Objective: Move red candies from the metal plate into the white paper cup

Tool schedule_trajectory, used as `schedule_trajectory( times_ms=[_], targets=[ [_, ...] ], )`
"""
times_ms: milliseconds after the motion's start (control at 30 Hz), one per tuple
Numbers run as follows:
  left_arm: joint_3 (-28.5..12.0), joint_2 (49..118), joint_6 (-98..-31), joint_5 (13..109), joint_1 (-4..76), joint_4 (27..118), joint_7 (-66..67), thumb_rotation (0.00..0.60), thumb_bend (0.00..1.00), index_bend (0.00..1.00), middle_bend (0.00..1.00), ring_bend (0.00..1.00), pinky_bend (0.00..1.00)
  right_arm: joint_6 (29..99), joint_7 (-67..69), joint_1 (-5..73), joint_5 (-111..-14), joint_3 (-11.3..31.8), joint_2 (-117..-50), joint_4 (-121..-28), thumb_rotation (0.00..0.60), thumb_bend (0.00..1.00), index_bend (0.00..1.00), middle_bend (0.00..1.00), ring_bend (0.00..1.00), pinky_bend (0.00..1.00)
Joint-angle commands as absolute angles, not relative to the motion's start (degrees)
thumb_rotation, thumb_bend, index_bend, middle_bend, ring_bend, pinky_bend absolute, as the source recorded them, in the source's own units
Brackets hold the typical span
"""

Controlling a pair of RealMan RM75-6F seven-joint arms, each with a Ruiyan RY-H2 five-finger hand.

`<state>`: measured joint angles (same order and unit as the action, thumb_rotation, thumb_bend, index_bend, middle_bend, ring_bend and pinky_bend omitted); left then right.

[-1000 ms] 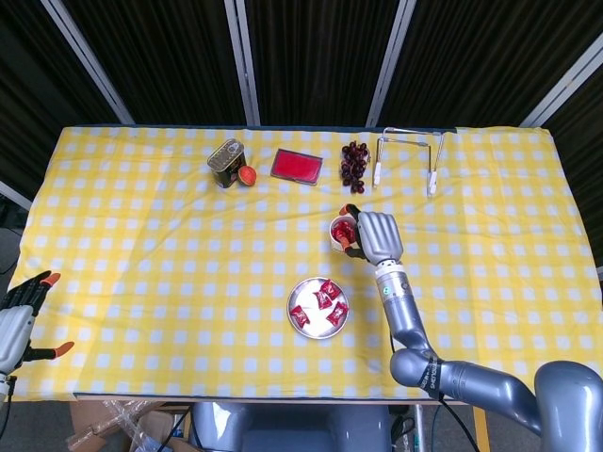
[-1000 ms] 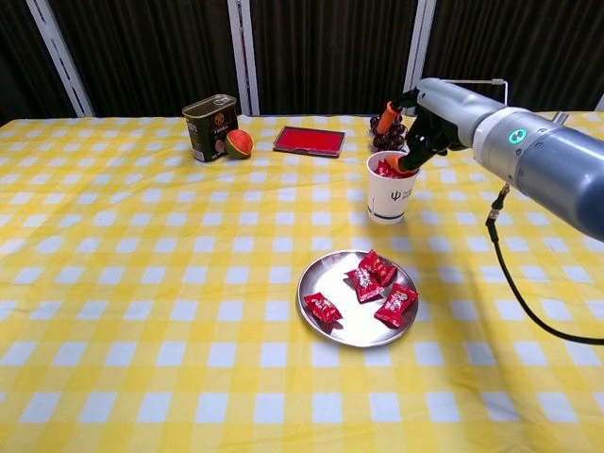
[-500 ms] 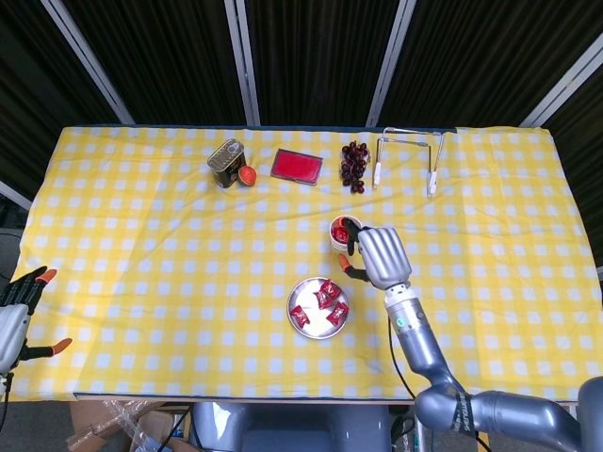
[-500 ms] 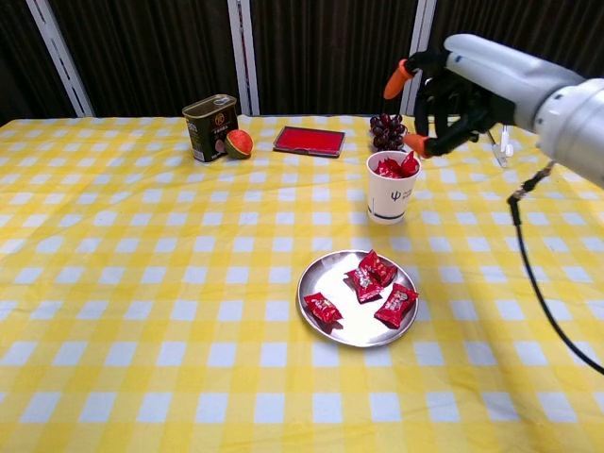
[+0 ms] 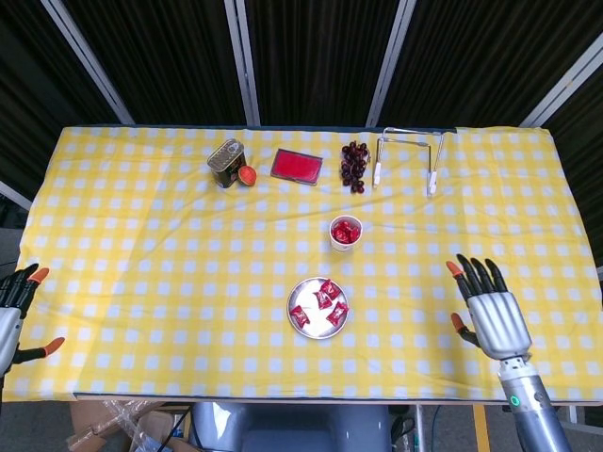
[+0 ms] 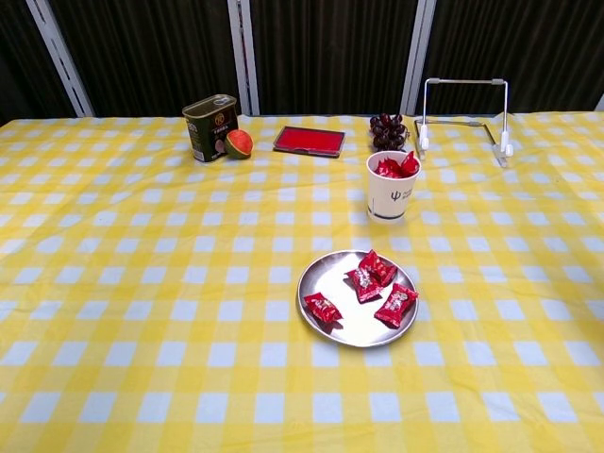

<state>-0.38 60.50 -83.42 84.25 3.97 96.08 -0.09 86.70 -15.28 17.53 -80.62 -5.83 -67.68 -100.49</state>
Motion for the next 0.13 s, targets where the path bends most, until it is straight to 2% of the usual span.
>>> schedule_trajectory(
  times_ms=[33, 133],
  targets=[
    [-0.59, 61.75, -85.71, 85.01, 3.06, 94.9, 2.04, 0.6, 0.02, 0.0, 0.0, 0.0, 0.0, 90.8, -11.54, 13.75, -83.24, -6.93, -65.98, -97.97, 0.6, 0.41, 0.0, 0.0, 0.0, 0.0],
    [-0.66, 62.21, -87.03, 84.94, 2.33, 94.64, 3.08, 0.6, 0.02, 0.0, 0.0, 0.0, 0.0, 92.54, -10.03, 11.94, -83.98, -6.64, -66.34, -95.04, 0.6, 0.41, 0.0, 0.0, 0.0, 0.0]
  ],
)
